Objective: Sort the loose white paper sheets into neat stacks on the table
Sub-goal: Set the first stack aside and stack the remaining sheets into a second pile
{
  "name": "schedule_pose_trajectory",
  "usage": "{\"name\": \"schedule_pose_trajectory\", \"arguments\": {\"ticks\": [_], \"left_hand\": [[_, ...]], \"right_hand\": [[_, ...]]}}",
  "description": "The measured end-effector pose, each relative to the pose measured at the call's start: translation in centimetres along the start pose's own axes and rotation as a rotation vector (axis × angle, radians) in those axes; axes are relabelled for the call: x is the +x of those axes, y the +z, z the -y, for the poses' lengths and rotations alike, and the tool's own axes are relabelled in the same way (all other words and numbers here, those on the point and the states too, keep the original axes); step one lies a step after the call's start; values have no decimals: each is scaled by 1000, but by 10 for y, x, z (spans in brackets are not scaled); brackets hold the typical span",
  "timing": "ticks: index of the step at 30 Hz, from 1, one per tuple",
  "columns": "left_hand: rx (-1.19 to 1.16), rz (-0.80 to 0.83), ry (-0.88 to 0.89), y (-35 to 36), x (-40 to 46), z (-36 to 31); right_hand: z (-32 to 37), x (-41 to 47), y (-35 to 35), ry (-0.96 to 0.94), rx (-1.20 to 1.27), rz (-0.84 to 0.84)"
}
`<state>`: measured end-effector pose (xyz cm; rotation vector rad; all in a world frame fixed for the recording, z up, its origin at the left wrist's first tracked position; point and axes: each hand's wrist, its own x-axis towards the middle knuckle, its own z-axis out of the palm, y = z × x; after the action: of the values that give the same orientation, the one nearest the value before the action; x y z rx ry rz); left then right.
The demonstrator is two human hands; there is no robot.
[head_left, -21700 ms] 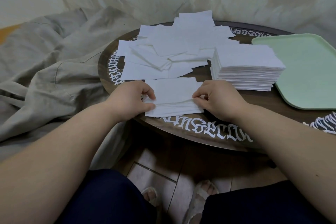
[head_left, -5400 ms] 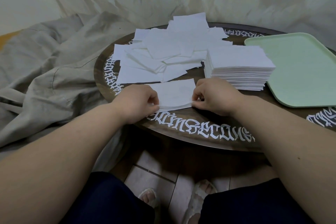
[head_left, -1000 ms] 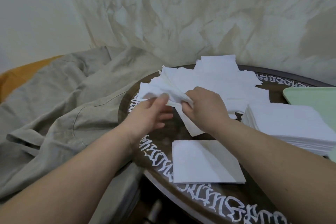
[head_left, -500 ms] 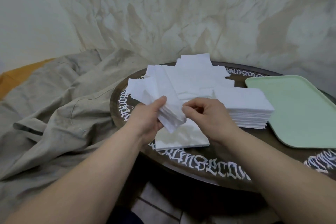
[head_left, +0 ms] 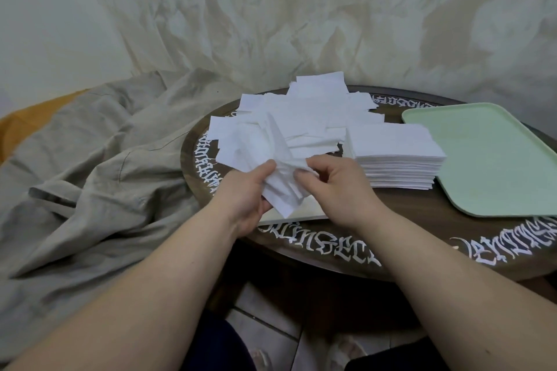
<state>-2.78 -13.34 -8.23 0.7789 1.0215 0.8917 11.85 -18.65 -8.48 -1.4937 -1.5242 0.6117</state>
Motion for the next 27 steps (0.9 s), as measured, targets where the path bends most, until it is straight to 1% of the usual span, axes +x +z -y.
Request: {"name": "schedule_pose_trajectory", "arguments": {"ticks": [3,7,14,16,19,21,24,27], "left_hand": [[-19,-29,25,-3,3,-1],[-80,-23,31,-8,5,-4],[-60,-125,95,-15,10,-4],[-73,-132,91,-16,11,-4],[-101,-118,88,-16,11,-4],[-113,-97,78,-15,10,-3],[-106,-71,52,-14,9,-3],[-89,-44,32,-13,7,-3]], "right_hand": [[2,1,-1,65,136,5],[-3,7,2,90,144,29],[-9,10,-1,96,202,48],[-8,12,-2,133,304,16],[-6,16,-4,237,579,-56],[-3,16,-6,292,700,-70],[-2,16,-8,307,786,-61],[-3,15,-6,308,759,-38]]}}
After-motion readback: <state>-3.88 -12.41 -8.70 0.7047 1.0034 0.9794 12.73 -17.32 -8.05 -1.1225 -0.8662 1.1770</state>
